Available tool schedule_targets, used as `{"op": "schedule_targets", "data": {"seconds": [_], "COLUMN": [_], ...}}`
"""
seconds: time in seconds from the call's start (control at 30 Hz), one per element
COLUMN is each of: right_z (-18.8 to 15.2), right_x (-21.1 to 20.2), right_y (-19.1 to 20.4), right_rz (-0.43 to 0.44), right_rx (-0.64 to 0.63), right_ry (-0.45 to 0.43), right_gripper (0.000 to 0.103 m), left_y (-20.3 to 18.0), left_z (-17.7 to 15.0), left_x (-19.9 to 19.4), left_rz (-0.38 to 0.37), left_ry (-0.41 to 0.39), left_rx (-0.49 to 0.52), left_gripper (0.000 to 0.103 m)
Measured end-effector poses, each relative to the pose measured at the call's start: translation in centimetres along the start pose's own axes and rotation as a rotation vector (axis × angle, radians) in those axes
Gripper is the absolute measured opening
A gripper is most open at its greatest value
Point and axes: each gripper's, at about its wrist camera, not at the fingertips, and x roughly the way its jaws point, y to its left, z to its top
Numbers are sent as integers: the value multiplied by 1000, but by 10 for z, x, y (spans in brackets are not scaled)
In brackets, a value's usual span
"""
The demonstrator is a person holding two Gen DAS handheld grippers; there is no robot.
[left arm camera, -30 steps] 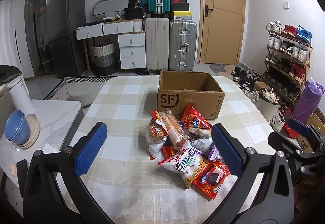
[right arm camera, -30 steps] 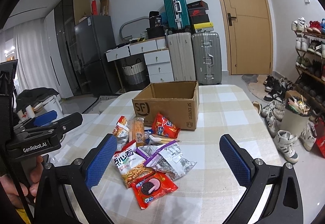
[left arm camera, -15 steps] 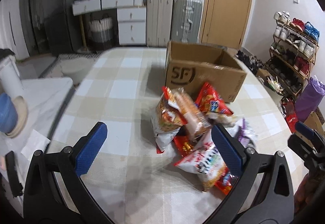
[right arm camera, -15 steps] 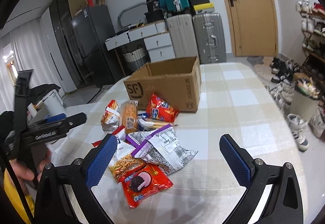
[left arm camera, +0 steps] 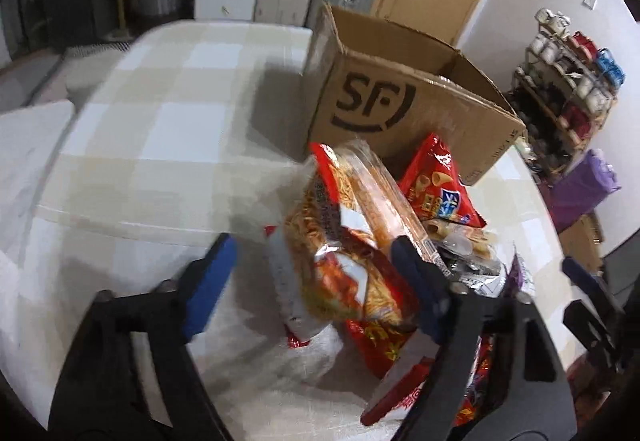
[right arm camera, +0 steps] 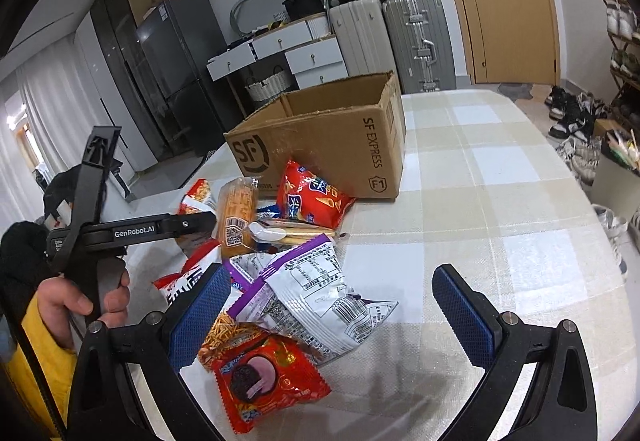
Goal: Organize snacks
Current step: 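Grasp the red-and-white noodle bag with the left tool while the right tool approaches the white-purple chip bag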
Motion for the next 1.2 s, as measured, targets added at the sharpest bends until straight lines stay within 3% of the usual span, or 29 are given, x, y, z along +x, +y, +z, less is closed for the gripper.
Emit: {"op": "schedule_targets", "data": {"seconds": [0.03, 0.07, 0.37, 0.63, 0.97, 1.0, 1.1, 1.2], "right_z": [0, 0, -7, -10, -11, -12, -13, -13], "right_x": [3, 7, 24, 24, 53, 56, 66, 69], "right_y": [-2, -4, -12, -12, 13, 13, 11, 9], "right_rz": [2, 2, 11, 51, 46, 46, 79, 100], "right_rx": [6, 11, 50, 66, -130, -137, -133, -123], "right_ry": [4, 12, 56, 74, 155, 159, 197, 202], "right_gripper": [103, 103, 103, 103, 102, 101, 80, 76], "left_y": [4, 6, 43, 47, 51, 51, 52, 52], "left_z": [0, 1, 4, -2, -21, -22, -25, -27], "left_x": [5, 9, 23, 12, -18, -20, -26, -31], "left_rz": [-20, -31, -163, -181, -206, -206, -216, -211], "left_ry": [4, 7, -16, -39, -64, -64, -66, -71], "left_rx": [-6, -4, -61, -63, -68, -67, -66, -67], "left_gripper": [66, 55, 40, 38, 37, 37, 37, 37]}}
